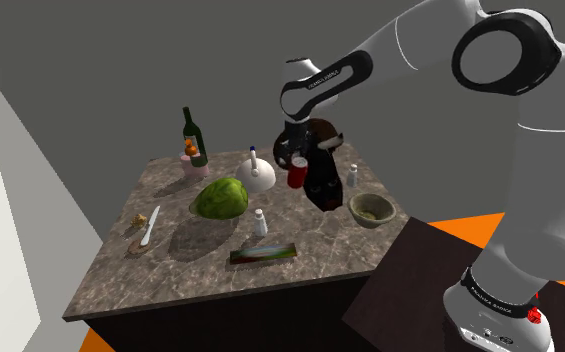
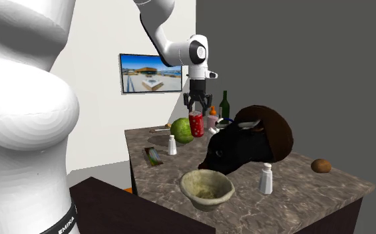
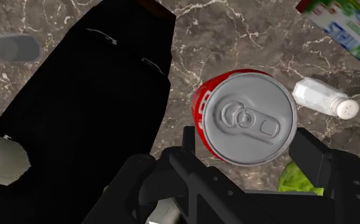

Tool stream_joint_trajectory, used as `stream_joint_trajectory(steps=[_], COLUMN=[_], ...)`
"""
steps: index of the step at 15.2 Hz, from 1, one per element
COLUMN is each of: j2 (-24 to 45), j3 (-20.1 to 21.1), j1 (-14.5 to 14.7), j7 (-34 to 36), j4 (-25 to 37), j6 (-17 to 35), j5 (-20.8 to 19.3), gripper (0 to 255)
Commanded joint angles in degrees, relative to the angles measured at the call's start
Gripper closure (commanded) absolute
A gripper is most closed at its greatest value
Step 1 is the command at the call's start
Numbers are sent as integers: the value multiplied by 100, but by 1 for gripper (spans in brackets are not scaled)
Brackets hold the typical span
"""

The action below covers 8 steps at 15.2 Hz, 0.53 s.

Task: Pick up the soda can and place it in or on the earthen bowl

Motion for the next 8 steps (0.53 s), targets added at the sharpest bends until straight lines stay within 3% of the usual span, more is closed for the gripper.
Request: stream_joint_trajectory(steps=[1,8], j2=[-367,-1667], j3=[-34,-247], j1=[-73,-371], j7=[-114,-636], j4=[-469,-2073], j6=[103,401], j5=[14,27], gripper=[255,255])
